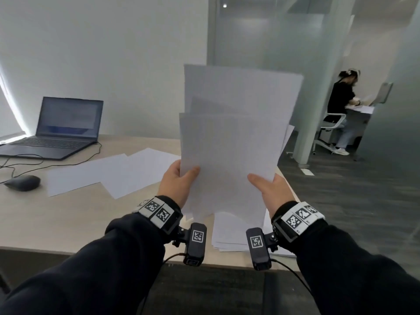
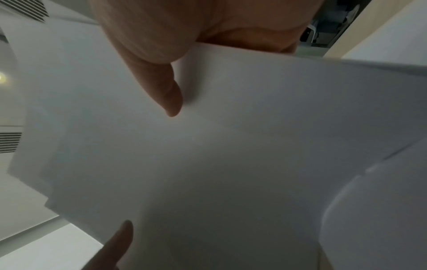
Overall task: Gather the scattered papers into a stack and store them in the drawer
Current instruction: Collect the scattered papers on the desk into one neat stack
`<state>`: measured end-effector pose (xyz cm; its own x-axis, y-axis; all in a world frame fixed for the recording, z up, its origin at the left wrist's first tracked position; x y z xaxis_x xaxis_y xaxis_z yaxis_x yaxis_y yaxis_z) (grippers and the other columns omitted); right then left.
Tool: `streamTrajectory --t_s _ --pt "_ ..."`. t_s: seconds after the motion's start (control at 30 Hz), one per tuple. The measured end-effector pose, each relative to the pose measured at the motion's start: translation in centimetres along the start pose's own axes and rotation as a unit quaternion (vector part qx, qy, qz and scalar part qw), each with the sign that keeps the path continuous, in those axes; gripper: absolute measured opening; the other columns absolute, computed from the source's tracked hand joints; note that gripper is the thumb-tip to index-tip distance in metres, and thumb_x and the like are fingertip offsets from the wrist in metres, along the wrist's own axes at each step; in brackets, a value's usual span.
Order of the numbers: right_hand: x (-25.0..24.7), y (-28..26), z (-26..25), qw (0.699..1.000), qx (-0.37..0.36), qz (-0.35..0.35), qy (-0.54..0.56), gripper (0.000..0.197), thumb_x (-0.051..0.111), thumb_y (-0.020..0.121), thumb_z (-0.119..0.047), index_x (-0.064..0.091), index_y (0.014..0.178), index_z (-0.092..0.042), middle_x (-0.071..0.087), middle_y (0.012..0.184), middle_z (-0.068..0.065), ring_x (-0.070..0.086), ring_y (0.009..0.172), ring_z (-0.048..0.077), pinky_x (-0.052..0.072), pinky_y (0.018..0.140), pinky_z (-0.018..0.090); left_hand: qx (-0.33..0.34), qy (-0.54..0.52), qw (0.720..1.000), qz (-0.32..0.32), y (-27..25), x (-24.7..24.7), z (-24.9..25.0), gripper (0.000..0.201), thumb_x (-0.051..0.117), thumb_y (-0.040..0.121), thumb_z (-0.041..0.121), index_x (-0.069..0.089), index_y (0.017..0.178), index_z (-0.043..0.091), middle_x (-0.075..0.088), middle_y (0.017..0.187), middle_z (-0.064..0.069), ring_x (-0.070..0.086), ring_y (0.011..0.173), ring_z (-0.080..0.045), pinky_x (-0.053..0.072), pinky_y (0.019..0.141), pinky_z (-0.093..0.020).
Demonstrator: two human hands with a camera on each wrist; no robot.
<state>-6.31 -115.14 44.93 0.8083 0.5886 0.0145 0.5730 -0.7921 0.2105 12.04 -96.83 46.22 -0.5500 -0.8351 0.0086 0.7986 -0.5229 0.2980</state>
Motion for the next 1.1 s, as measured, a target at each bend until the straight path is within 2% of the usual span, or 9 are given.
streamTrajectory --t_s 0.1,0.2,0.4,0.53,0.63,0.77,0.9,1.03,1.1 --pt "-0.1 -0.2 -1.3 0.999 -0.029 0.022 0.012 0.035 0.080 0.078 -0.037 0.074 0.106 -0.017 0.079 0.096 -0.005 0.075 0.092 0.014 0.057 0.085 0.033 0.013 -0.019 1.000 -0.001 0.0 0.4 0.9 0.023 0.068 0.089 0.030 0.066 0.111 0.024 0.075 0.099 0.005 0.073 0.087 -0.012 0.057 0.074 -0.030" --pt "0.0 0.2 -3.1 0.998 -0.053 0.024 0.030 0.020 0.080 0.081 -0.029 0.074 0.096 -0.019 0.079 0.086 -0.011 0.075 0.081 0.006 0.055 0.075 0.025 0.030 -0.029 0.999 0.007 0.3 0.7 1.9 0.023 0.069 0.087 0.029 0.065 0.109 0.025 0.074 0.098 0.008 0.072 0.084 -0.008 0.055 0.070 -0.025" --pt "-0.3 0.6 -3.6 0.997 -0.066 0.033 0.028 0.014 0.079 0.082 -0.027 0.074 0.093 -0.020 0.079 0.090 -0.004 0.076 0.088 0.017 0.059 0.085 0.038 0.001 -0.027 1.000 0.008 0.3 0.7 0.1 0.023 0.070 0.086 0.034 0.066 0.108 0.026 0.074 0.100 0.005 0.071 0.090 -0.014 0.056 0.076 -0.032" --pt "-0.5 0.8 -3.0 0.997 -0.061 0.034 0.036 0.020 0.080 0.081 -0.028 0.075 0.098 -0.018 0.079 0.094 -0.002 0.076 0.090 0.019 0.059 0.085 0.039 -0.040 -0.024 0.998 -0.034 0.1 1.6 -1.7 0.026 0.073 0.083 0.038 0.070 0.106 0.026 0.077 0.097 0.005 0.073 0.091 -0.016 0.056 0.081 -0.036" --pt "-0.6 0.8 -2.6 0.998 -0.054 0.028 0.026 0.019 0.080 0.081 -0.027 0.076 0.097 -0.017 0.080 0.092 -0.005 0.076 0.088 0.015 0.057 0.079 0.032 -0.071 -0.026 0.995 -0.060 -0.4 2.2 -2.4 0.023 0.075 0.083 0.032 0.074 0.103 0.020 0.078 0.094 0.002 0.074 0.090 -0.021 0.058 0.082 -0.037" --pt "-0.8 0.7 -3.7 0.997 -0.056 0.029 0.036 0.013 0.079 0.084 -0.024 0.076 0.094 -0.015 0.079 0.083 -0.008 0.076 0.076 0.009 0.054 0.060 0.016 -0.046 -0.020 0.997 -0.056 -0.2 2.2 -1.3 0.023 0.076 0.082 0.029 0.075 0.101 0.016 0.078 0.093 0.000 0.075 0.086 -0.018 0.057 0.080 -0.035" --pt "-0.8 0.4 -3.6 0.998 -0.046 0.012 0.036 0.020 0.078 0.084 -0.026 0.076 0.101 -0.016 0.080 0.092 -0.003 0.077 0.083 0.014 0.058 0.071 0.026 -0.060 -0.038 0.996 -0.057 -0.6 2.2 -1.9 0.022 0.077 0.082 0.027 0.074 0.100 0.016 0.078 0.092 0.002 0.075 0.084 -0.015 0.055 0.073 -0.029" --pt "-1.2 -1.0 -0.3 1.000 0.005 -0.006 0.020 0.018 0.077 0.085 -0.024 0.075 0.101 -0.018 0.080 0.095 0.000 0.077 0.086 0.017 0.058 0.074 0.030 -0.100 -0.020 0.992 -0.068 -1.9 2.1 -4.6 0.026 0.080 0.079 0.027 0.074 0.103 0.019 0.078 0.096 0.005 0.074 0.090 -0.014 0.055 0.080 -0.031" --pt "-1.3 -1.7 1.6 0.999 0.036 -0.013 0.008 0.020 0.077 0.085 -0.023 0.075 0.103 -0.016 0.080 0.096 0.003 0.077 0.087 0.021 0.058 0.077 0.034 -0.120 -0.007 0.990 -0.074 -2.6 2.2 -5.9 0.024 0.081 0.077 0.027 0.074 0.099 0.021 0.078 0.095 0.005 0.073 0.087 -0.012 0.054 0.079 -0.028"
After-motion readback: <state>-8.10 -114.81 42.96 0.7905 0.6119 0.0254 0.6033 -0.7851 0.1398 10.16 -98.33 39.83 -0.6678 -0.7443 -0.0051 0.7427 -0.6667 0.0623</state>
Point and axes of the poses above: each hand's wrist, its own y-axis towards the middle knuckle, its own x-axis out of the palm, z = x × y, the point moved 8 cm from there along y, towards the middle knuckle
